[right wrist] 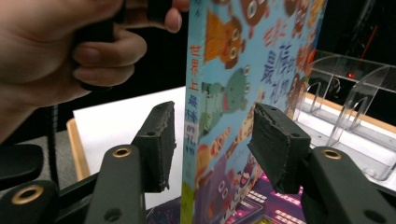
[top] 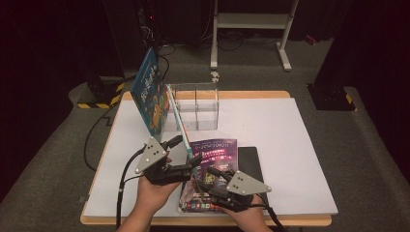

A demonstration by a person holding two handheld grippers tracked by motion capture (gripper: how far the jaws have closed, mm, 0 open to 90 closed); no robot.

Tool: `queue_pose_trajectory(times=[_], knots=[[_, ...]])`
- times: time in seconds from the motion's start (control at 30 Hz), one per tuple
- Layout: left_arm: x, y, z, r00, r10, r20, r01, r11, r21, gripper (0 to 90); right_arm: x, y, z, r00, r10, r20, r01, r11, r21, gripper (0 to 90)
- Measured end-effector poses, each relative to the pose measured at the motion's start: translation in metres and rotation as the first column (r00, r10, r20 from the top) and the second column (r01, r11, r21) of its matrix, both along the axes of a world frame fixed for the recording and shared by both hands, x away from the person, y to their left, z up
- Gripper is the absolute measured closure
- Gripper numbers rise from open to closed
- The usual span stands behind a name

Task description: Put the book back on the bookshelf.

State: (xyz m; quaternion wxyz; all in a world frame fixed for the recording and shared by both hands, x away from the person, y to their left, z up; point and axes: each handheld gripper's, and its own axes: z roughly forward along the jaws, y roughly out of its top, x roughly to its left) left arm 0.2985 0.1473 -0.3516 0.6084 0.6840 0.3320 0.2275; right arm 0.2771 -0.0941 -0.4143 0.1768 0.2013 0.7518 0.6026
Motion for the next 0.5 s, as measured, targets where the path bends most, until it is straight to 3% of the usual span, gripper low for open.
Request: queue_pose_trajectory(times=[0.1, 0.17, 0.23, 0.33, 0.5], knots=[[-0.001, 0.004, 0.001, 1.0000, -0.001, 0.001, 0.001, 1.0000, 0.003, 16.7, 0.000, -0.016, -0.003, 0.9997, -0.023, 0.007, 0.023, 0.9997, 0.009, 49.8], [-0.001, 0.008, 0.002, 1.0000, -0.007, -0.005, 0.007, 0.9999, 0.012, 16.7, 0.006, -0.028, -0.008, 0.9984, -0.054, -0.016, 0.055, 0.9980, 0.030, 50.0], [-0.002, 0.011, 0.002, 0.9999, -0.010, -0.012, 0.010, 0.9997, 0.021, 17.0, 0.014, -0.041, -0.012, 0.9939, -0.108, -0.022, 0.108, 0.9941, 0.010, 50.2], [-0.005, 0.015, 0.002, 0.9997, -0.012, -0.019, 0.012, 0.9996, 0.026, 18.3, 0.027, -0.058, -0.017, 0.9814, -0.191, -0.023, 0.190, 0.9815, -0.022, 50.8], [-0.012, 0.024, 0.002, 0.9995, -0.009, -0.032, 0.010, 0.9991, 0.041, 23.2, 0.050, -0.084, -0.022, 0.9564, -0.283, -0.072, 0.283, 0.9590, -0.006, 50.2]])
